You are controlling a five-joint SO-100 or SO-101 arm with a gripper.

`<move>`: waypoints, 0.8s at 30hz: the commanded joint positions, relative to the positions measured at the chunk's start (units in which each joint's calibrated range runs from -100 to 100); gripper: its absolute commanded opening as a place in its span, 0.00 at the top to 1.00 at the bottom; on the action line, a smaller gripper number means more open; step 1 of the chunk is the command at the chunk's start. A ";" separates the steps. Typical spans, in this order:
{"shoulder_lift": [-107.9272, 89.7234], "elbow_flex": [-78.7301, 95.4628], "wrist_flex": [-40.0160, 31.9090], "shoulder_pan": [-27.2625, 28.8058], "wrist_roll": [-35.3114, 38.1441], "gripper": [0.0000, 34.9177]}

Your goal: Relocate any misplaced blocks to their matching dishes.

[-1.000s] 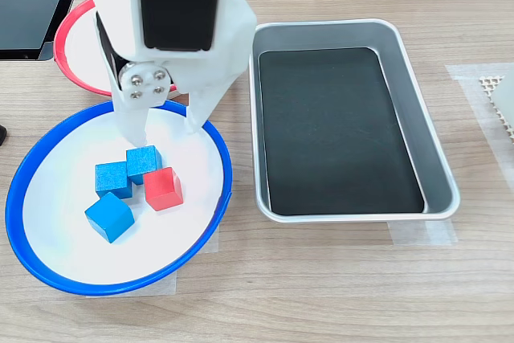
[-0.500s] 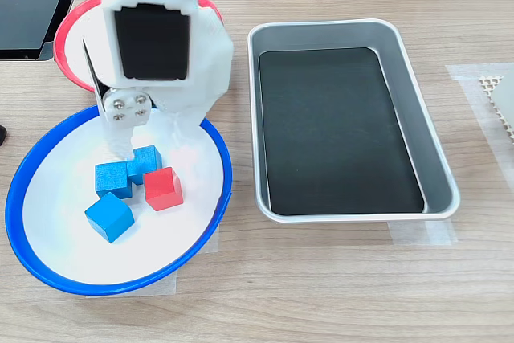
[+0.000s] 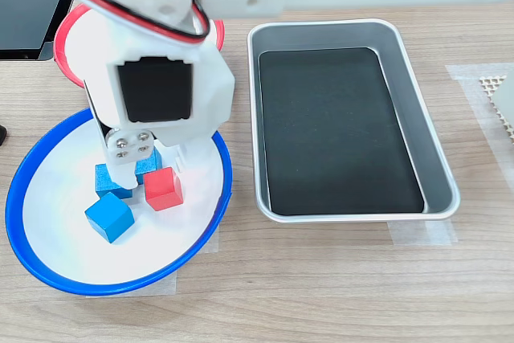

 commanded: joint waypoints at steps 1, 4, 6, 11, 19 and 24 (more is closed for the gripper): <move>0.75 -2.95 -0.10 0.10 -0.15 0.61; 1.68 -3.58 -0.18 0.19 -0.10 0.61; 2.11 -3.77 -0.26 0.29 -0.10 0.61; 3.47 -4.68 -0.34 0.19 -0.24 0.62; 5.69 -6.13 -1.25 0.10 0.10 0.71; 5.95 -6.13 -1.42 -0.28 0.39 0.82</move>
